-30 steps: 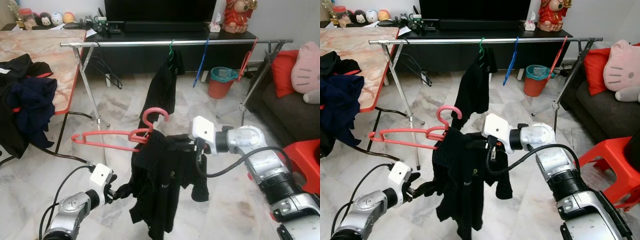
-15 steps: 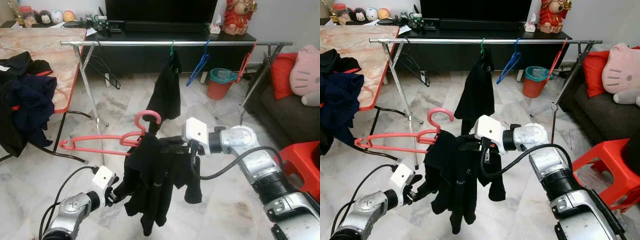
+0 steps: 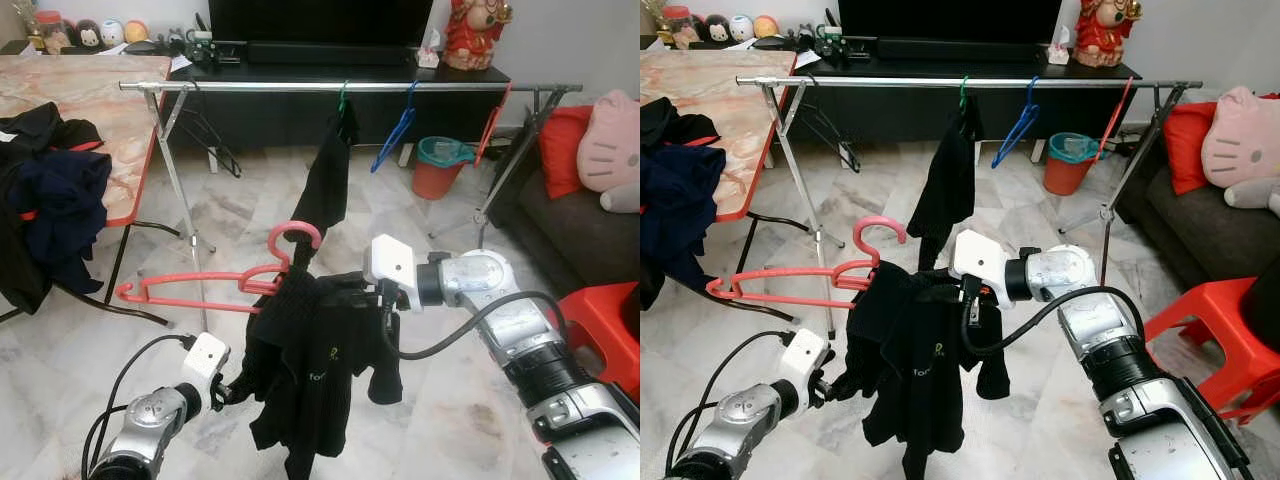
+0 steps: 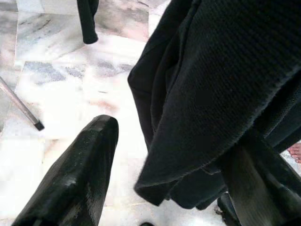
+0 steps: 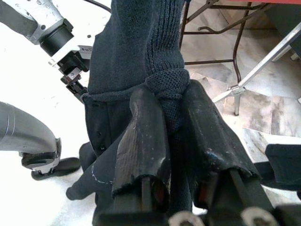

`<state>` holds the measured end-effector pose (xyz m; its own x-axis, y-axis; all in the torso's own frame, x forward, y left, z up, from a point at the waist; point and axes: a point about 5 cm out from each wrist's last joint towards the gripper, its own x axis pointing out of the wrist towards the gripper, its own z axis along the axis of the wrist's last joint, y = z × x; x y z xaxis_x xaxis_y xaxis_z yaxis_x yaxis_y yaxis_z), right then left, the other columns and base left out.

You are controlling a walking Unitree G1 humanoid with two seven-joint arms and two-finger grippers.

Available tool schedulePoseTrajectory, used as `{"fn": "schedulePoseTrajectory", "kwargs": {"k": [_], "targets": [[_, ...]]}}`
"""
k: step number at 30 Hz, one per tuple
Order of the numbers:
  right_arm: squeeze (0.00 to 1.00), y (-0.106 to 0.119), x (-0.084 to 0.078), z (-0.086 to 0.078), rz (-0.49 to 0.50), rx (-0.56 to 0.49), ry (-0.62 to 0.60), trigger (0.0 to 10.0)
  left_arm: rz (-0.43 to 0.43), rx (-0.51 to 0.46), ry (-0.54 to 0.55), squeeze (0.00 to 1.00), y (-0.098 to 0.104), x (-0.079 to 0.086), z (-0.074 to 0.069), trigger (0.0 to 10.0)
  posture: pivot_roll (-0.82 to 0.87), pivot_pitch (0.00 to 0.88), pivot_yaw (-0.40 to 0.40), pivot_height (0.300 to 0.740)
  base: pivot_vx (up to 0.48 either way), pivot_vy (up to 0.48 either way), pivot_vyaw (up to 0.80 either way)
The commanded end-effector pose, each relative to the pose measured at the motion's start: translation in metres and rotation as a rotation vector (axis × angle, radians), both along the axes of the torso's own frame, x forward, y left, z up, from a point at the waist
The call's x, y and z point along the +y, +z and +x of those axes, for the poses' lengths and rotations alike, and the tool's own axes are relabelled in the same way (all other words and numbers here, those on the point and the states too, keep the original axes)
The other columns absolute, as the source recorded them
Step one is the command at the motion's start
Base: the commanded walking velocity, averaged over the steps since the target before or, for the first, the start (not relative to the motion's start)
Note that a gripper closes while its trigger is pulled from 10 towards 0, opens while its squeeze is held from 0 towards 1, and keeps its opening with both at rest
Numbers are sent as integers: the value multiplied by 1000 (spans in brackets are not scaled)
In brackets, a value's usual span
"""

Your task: Hang hanger

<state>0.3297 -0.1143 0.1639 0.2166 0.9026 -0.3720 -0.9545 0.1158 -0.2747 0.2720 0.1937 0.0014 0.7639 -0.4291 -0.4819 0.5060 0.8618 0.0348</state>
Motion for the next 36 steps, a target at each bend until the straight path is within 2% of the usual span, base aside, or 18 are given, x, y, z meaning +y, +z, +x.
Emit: {"fn": "schedulePoseTrajectory", "kwargs": {"k": [1,14,36], "targets": [[0,17,3,3,24,-58,25,0,-9,-4,7,0,-1,-2,1,0,-88,0,-108,740,0,0,0],[0,15,5,3,23,-54,30,0,-11,10,43,0,-7,-2,-3,0,-84,0,-112,740,0,0,0],[0,7,4,0,17,-31,30,0,-50,4,139,0,-9,9,-5,0,-80,0,-113,740,0,0,0]]}}
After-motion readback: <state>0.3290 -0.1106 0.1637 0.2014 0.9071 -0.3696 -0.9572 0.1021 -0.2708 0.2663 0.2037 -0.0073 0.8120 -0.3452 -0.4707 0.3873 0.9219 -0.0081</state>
